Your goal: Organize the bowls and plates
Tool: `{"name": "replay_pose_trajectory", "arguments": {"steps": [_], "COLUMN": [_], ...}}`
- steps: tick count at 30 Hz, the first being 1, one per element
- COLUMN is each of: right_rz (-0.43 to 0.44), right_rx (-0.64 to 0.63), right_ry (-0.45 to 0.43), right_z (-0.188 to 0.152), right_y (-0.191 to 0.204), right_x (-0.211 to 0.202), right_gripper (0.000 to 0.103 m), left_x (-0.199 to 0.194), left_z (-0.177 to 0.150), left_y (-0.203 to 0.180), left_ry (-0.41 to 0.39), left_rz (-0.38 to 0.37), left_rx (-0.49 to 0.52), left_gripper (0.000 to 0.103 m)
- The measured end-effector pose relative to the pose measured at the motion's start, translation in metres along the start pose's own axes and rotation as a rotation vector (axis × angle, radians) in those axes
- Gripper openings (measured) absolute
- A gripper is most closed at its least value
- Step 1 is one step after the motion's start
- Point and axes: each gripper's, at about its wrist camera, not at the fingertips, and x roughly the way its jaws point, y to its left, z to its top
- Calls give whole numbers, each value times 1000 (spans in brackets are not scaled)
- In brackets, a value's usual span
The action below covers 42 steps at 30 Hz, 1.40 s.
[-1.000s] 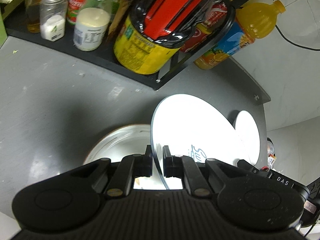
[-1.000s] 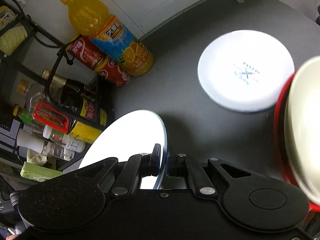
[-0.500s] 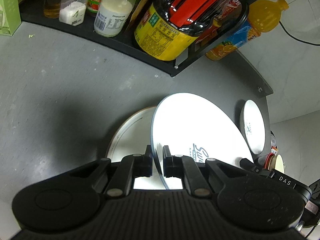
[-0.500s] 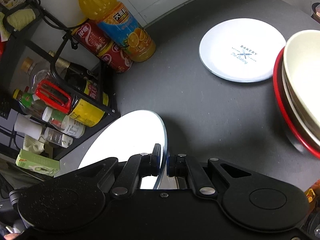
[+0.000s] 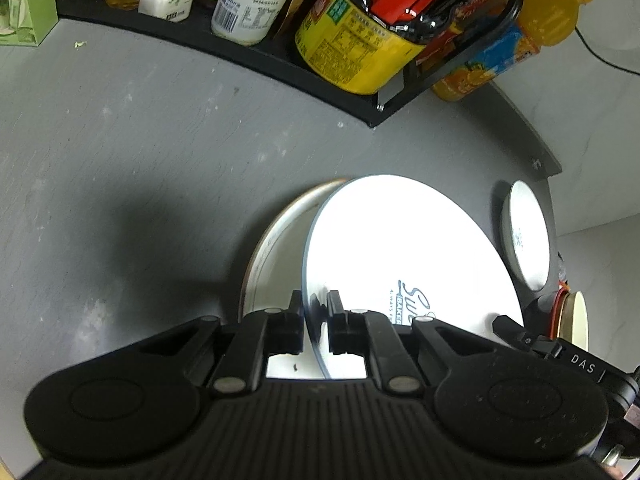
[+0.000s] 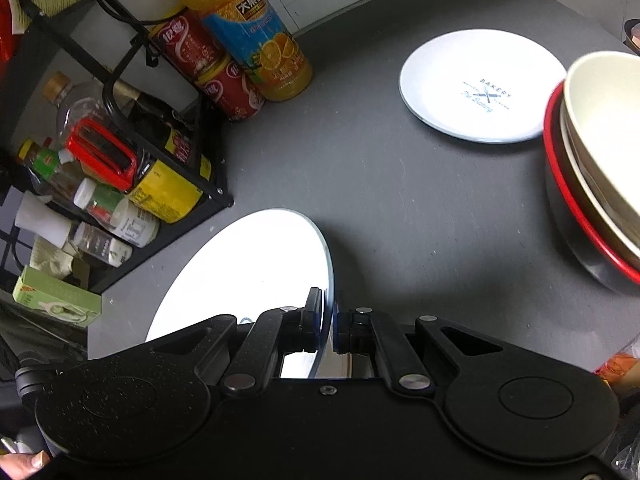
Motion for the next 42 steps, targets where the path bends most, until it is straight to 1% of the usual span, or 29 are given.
{"name": "replay_pose_trajectory", "arguments": {"steps": [6,11,16,19,23,24,25,27,28,29,30,31,33,39,41,42], "right_rz": [-8,-17,-29,-31,-34,-37,-38,-44,-50,-56,-60,-63,-65,-82,-89,-93], "right_rx": [-1,10,12,16,22,21,23,29,30,34,37,38,36,23,17,11], "right_ry": [6,9,-27,-34,-42,-43,-43,-42,-41,-40,-40,-40,-43,-39,-33,-31], "right_z": [-10,-19,-24,-25,-25,-25,-25,-25,-25,-26,-27,-28,-29,-29,-29,-29], "right_y": [-4,-7,-8,-8,-8,-8,-8,-9,-9,-9,-9,-9,-9,-5,-4,-2], "right_x": [-1,2,1,1,1,2,2,3,3,4,5,5,6,8,10,12], "right_gripper": [5,5,5,5,6,6,6,6,7,7,7,8,8,9,10,10], "left_x": [8,11,16,19,11,7,4,-2,-5,-8,-11,-14,-15,1,5,7], "left_z": [-6,-7,-5,-5,0,2,5,8,10,11,12,12,13,6,4,4], "left_y": [5,4,0,-2,-8,-9,-10,-12,-13,-13,-14,-15,-13,-2,0,1], "left_ry": [26,24,38,57,57,54,51,40,31,20,7,-6,-25,-3,5,4], "left_rz": [5,27,44,73,102,104,110,125,129,138,150,159,165,153,153,151], "left_rx": [1,27,61,82,108,110,114,127,130,136,146,155,158,136,124,117], "left_gripper": [10,11,12,12,12,14,21,30,38,44,55,64,68,66,61,54]}}
